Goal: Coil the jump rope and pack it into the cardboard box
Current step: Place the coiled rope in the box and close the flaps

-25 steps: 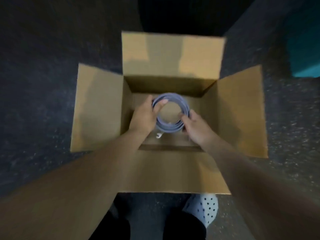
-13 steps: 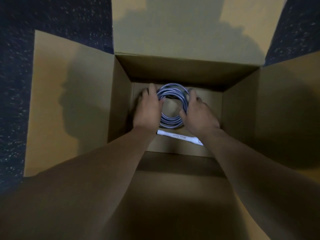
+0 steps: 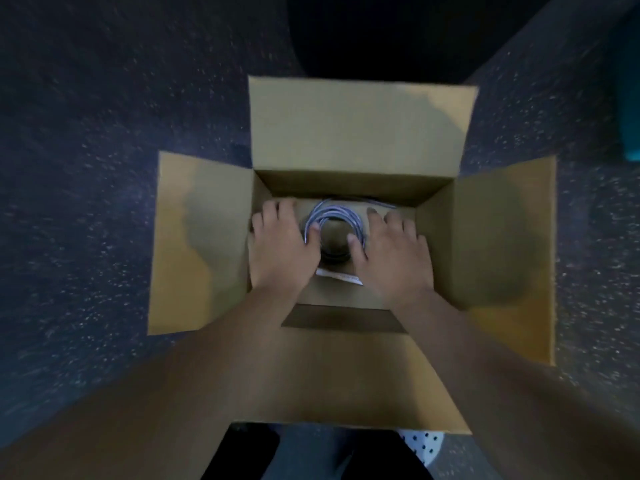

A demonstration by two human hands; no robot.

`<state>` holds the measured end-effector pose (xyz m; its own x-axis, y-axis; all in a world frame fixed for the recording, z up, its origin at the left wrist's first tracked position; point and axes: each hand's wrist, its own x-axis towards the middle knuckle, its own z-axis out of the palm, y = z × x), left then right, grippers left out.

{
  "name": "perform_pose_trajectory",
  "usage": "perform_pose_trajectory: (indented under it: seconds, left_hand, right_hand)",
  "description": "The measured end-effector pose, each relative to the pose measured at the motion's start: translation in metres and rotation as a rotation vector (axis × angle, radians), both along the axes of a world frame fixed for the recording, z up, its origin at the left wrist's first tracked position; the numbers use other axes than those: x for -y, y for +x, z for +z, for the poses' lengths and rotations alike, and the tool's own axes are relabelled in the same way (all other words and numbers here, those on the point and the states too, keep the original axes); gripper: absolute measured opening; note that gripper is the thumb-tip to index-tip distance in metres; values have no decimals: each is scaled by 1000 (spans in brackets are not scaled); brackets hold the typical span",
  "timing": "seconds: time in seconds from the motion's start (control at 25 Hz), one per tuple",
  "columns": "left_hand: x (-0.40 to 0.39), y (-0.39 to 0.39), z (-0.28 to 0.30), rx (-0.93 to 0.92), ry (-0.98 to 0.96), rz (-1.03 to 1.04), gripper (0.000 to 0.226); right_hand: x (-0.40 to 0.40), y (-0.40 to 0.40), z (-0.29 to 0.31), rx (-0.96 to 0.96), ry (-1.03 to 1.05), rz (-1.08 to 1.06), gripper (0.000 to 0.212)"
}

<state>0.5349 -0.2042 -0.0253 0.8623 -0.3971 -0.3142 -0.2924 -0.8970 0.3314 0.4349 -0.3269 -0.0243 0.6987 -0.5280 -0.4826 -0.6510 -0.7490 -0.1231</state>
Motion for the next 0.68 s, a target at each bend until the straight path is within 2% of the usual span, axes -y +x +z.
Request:
perform_pose_trajectory:
  seconds: [0.16,0.28,0.4,0.52,0.6,0.68]
  left_hand:
    - [-11,10,98,75,27,-13,61]
    - [-21,31,148,162,70,4,67]
    - [-49,59,154,139,171,209,81]
    - [-81,77,139,-105,218,483,101]
    - [-87,70,128,-268,92,589,100]
    - [-79,51,126,-250,-82,527,79]
  right_hand:
    - [-1,-5,99,40,-10,-44,62]
    - [10,-7,150,43,-71,-25,64]
    - [34,-21,162,-17,-187,-62,68]
    - [56,-49,150,-140,-204,-242,81]
    - [55,-56,144,-132,-137,-365,90]
    - [39,-49,143,13,-70,-366,90]
